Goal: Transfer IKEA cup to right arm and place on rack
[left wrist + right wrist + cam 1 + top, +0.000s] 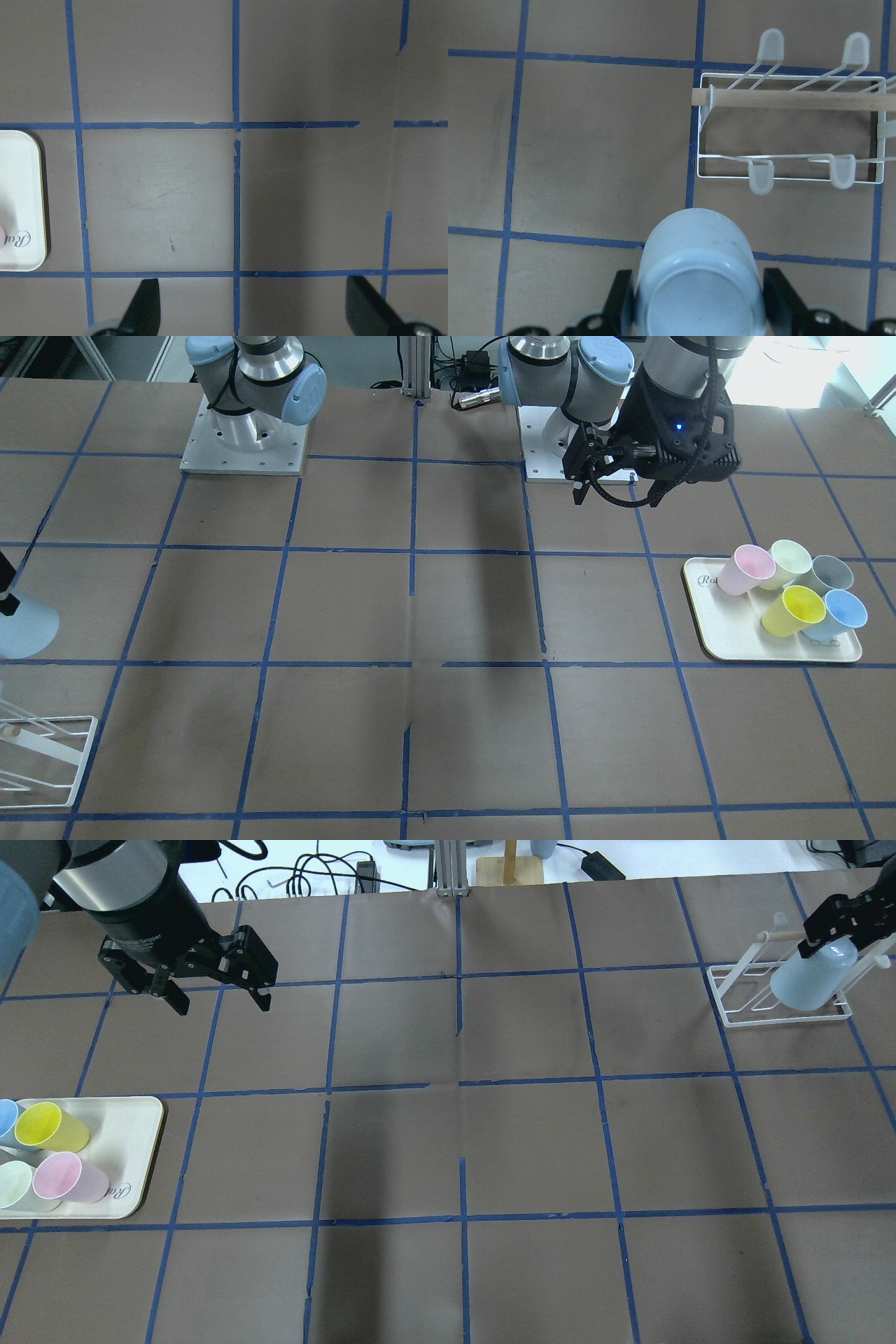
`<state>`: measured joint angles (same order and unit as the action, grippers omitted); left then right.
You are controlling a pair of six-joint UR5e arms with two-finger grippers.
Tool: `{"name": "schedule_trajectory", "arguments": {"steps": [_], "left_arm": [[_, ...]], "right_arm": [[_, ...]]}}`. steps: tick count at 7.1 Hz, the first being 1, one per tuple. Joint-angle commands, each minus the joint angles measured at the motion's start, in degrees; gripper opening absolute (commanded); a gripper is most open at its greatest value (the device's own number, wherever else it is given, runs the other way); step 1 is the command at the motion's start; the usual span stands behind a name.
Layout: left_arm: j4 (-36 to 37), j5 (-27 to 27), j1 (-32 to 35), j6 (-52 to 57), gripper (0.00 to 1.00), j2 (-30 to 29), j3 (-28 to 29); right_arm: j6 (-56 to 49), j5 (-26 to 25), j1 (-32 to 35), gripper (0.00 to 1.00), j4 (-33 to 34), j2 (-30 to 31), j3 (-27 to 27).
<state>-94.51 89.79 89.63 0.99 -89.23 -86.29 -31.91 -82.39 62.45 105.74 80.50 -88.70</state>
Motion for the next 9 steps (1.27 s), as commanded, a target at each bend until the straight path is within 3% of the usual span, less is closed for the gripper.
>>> {"name": "schedule_trajectory", "arguments": {"steps": [1, 9], "left_arm": [[0.11, 0.03, -0.07, 2.6, 1.0, 0.02, -0.19], [0.73, 0.03, -0.07, 2.97, 1.0, 0.91, -0.55]], "right_arm": [[-1.58, 0.03, -0.84, 0.25, -0.1, -3.85, 3.01], [-5.18, 0.03, -1.02, 0.25, 5.27, -8.69, 3.8]]}}
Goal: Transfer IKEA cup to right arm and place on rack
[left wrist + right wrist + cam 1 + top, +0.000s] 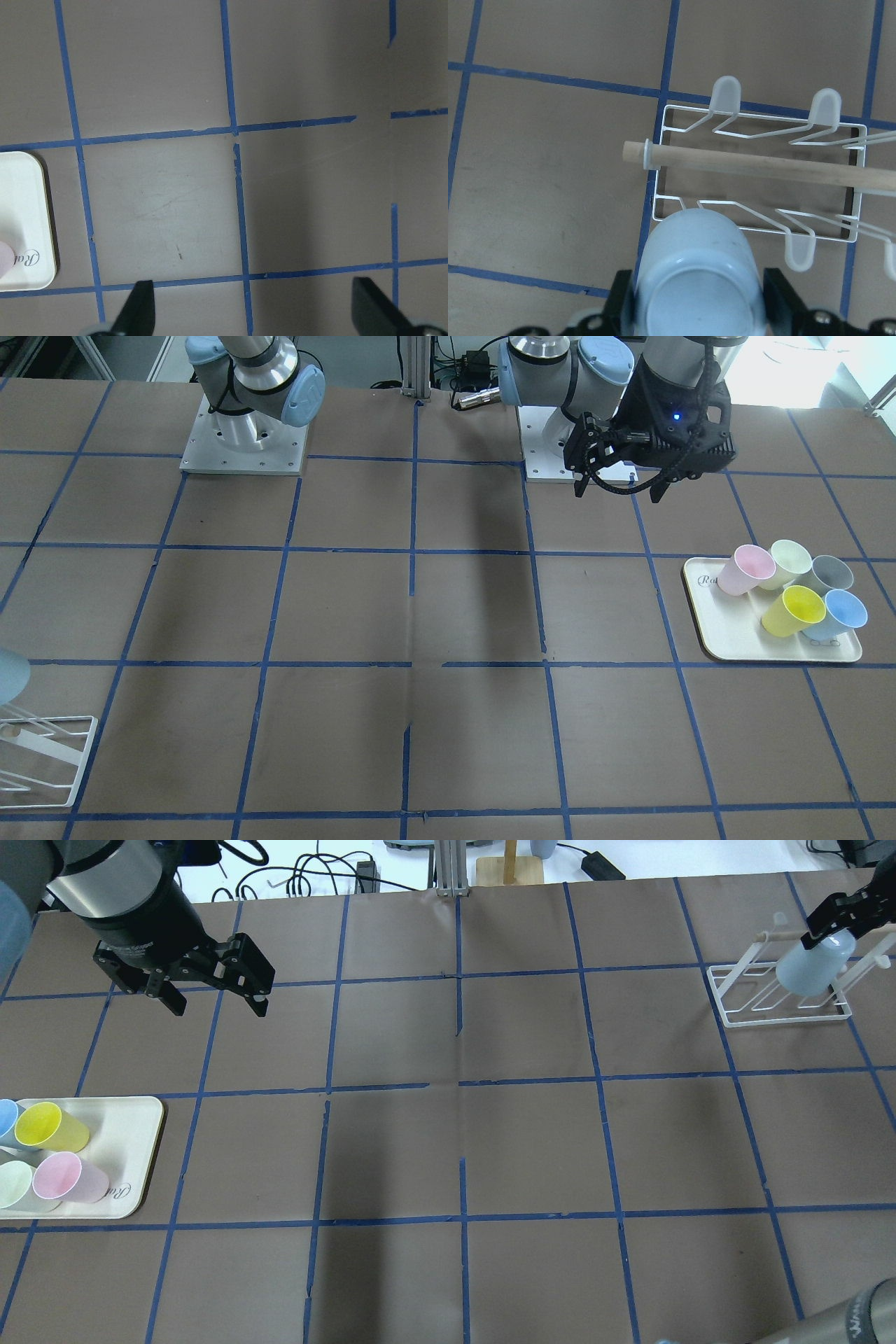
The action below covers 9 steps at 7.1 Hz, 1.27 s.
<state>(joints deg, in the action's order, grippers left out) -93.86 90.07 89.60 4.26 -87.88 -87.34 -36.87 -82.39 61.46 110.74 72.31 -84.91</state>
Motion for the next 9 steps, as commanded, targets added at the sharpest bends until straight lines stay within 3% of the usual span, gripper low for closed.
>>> {"name": "schedule_trajectory", "arguments": {"steps": [1, 9], "left_arm": [[-0.35, -0.76, -0.21, -1.43, 1.0, -0.97, 1.29], [-0.8, -1.29, -0.65, -3.38, 1.0, -1.16, 1.38]], "right_arm": [[-0.21, 0.12, -0.02, 0.25, 0.27, -1.03, 0.01], [0.13, 0.65, 0.07, 0.26, 3.43, -6.66, 0.71]]}}
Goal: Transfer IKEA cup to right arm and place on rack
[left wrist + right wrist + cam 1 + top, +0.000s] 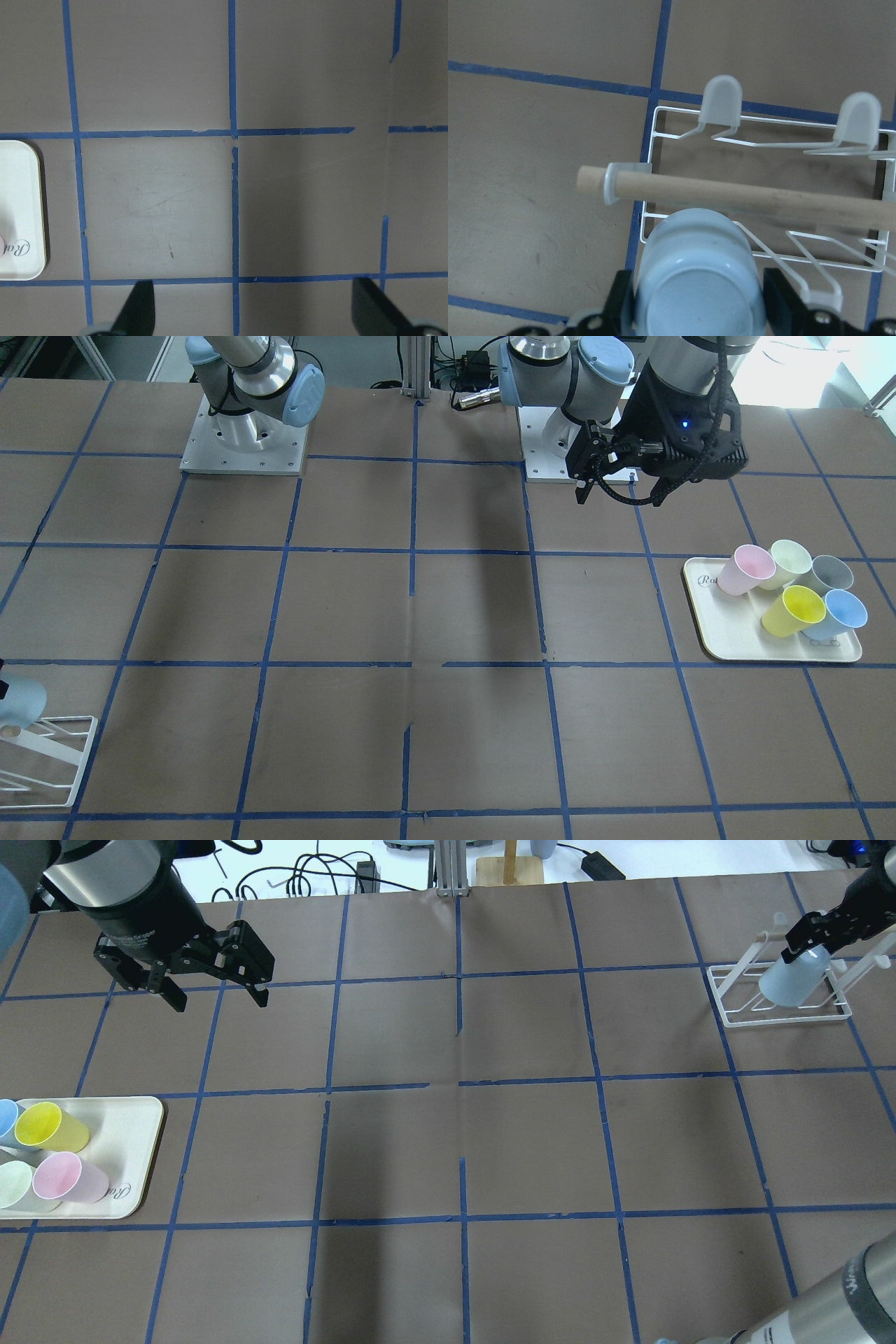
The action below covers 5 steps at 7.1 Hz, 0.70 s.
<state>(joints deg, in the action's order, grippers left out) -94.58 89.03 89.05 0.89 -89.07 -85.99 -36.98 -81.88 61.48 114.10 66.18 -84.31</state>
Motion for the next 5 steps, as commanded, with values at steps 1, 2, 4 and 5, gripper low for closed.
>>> {"name": "schedule_trajectory", "arguments": {"steps": [1, 2, 4, 5], "left_arm": [[0.1, -1.3, -0.1, -0.01, 1.0, -0.05, -0.14], [0.1, -1.31, -0.1, -0.01, 1.0, -0.22, -0.05], [0.19, -1.31, -0.1, -0.01, 1.0, -0.57, -0.05], [0.54, -1.23, 0.16, -0.01, 1.0, -0.66, -0.84]], "right_arm": [[0.41, 0.14, -0.05, 0.26, 0.07, -1.05, 0.11], [0.5, 0.22, -0.05, 0.31, 0.07, -1.06, 0.11], [2.33, 0.4, 0.04, 0.83, 0.07, -1.4, 0.11], [2.96, 0.4, 0.04, 1.0, -0.02, -1.32, 0.2]]}}
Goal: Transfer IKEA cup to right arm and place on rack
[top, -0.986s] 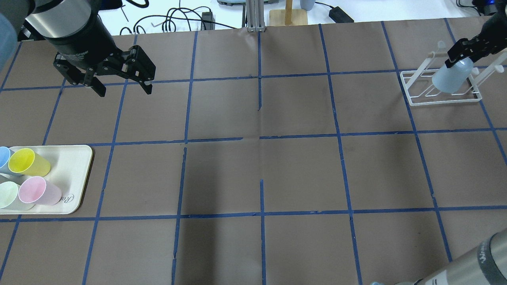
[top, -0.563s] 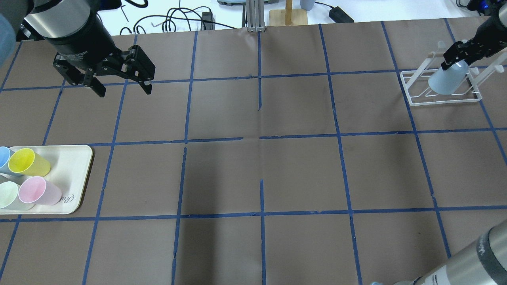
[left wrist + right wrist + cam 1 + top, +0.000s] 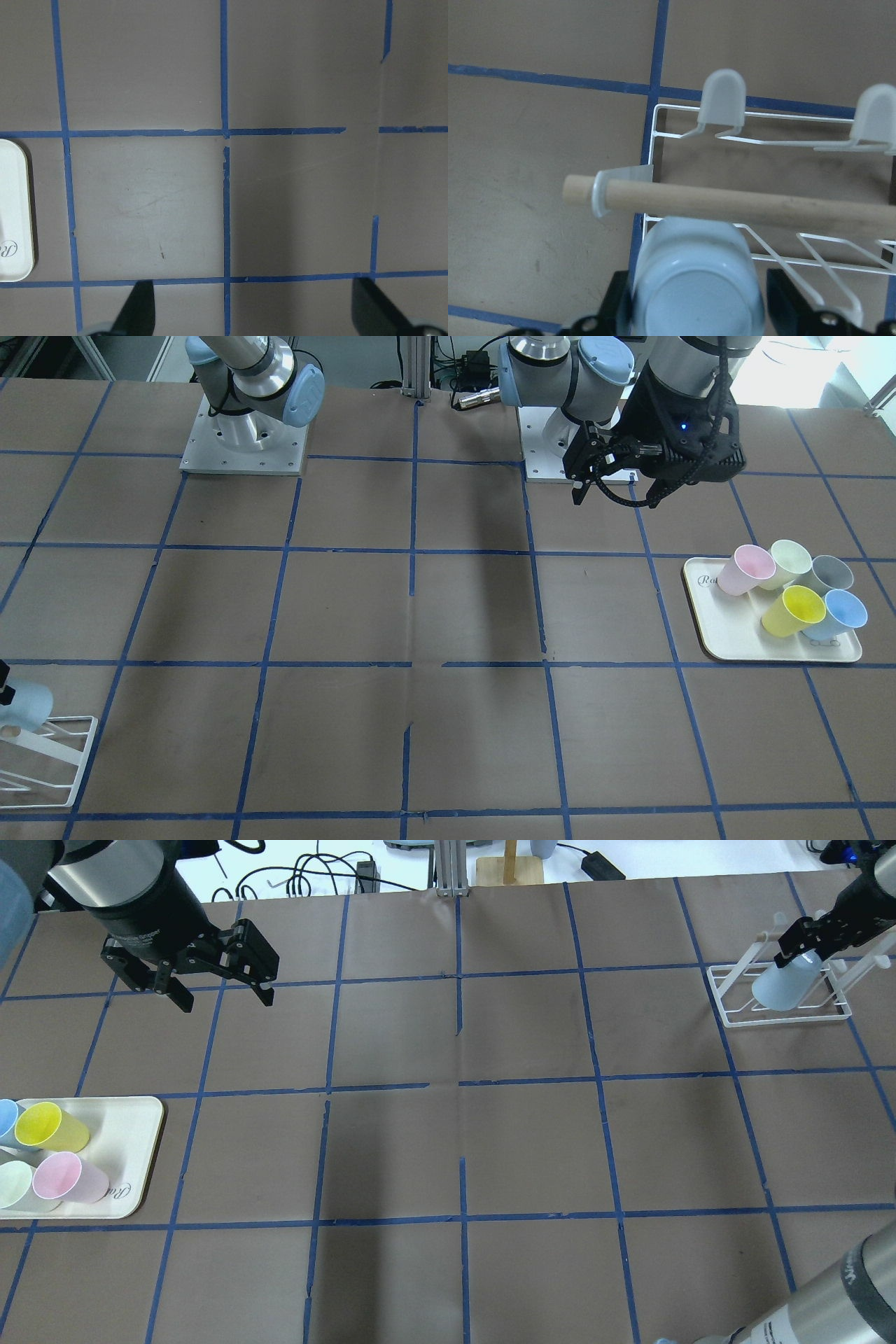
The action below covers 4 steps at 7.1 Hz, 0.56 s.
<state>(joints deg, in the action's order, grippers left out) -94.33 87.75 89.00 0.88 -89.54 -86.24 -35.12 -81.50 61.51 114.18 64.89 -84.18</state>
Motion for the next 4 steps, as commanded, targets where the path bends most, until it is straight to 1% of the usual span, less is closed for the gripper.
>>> {"name": "schedule_trajectory", "arguments": {"steps": [1, 3, 4], "left_arm": [[0.37, -0.03, 0.29, 0.0, 1.0, -0.37, -0.08], [0.37, 0.05, 0.3, 0.0, 1.0, -0.37, -0.51], [0.37, 0.05, 0.3, 0.0, 1.0, -0.46, -0.42]], "right_arm": [[1.1, -0.06, 0.02, 1.0, -0.27, -0.03, 0.33], [1.28, -0.76, 0.1, 1.0, -1.93, 1.19, 2.07], [1.45, -0.76, 0.1, 1.0, -7.68, 3.99, 2.96]]}}
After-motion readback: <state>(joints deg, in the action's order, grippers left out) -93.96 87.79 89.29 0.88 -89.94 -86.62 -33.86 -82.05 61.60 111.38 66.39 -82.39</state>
